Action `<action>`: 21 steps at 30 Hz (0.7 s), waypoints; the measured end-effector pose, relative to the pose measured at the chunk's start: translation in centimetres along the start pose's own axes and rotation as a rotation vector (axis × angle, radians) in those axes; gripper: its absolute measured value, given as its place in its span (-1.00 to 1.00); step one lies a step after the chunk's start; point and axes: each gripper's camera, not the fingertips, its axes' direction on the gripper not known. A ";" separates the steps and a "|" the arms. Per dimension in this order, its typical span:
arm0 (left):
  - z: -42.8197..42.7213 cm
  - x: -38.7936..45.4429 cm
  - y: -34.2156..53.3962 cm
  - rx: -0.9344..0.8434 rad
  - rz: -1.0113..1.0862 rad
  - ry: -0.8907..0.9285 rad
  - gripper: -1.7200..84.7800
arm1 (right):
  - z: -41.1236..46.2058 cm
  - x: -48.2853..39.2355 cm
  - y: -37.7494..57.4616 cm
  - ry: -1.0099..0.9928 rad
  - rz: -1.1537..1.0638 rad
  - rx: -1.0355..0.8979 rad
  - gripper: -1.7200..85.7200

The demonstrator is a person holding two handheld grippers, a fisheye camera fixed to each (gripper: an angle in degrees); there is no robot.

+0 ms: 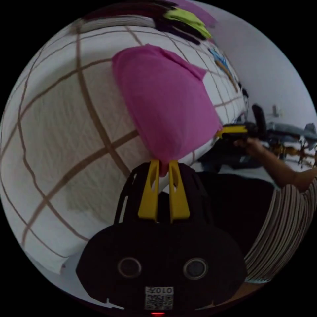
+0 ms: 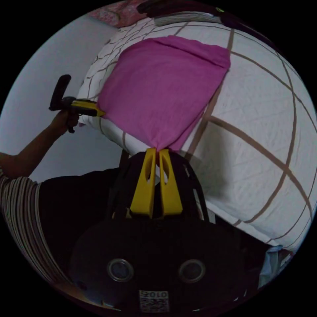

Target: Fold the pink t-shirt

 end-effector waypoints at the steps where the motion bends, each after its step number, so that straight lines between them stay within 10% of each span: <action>1: 0.0 -0.7 0.6 0.000 -0.021 0.041 -0.78 | -0.3 -0.4 0.3 -0.003 -0.015 -0.003 -0.86; 12: -9.7 -2.0 1.3 0.310 0.012 -0.113 -0.69 | -9.1 -5.5 -1.8 0.239 -0.242 0.306 -0.73; 21: -8.3 -4.1 -5.8 0.220 0.083 0.006 -0.74 | -6.9 -10.2 -11.9 0.271 -0.454 0.154 -0.75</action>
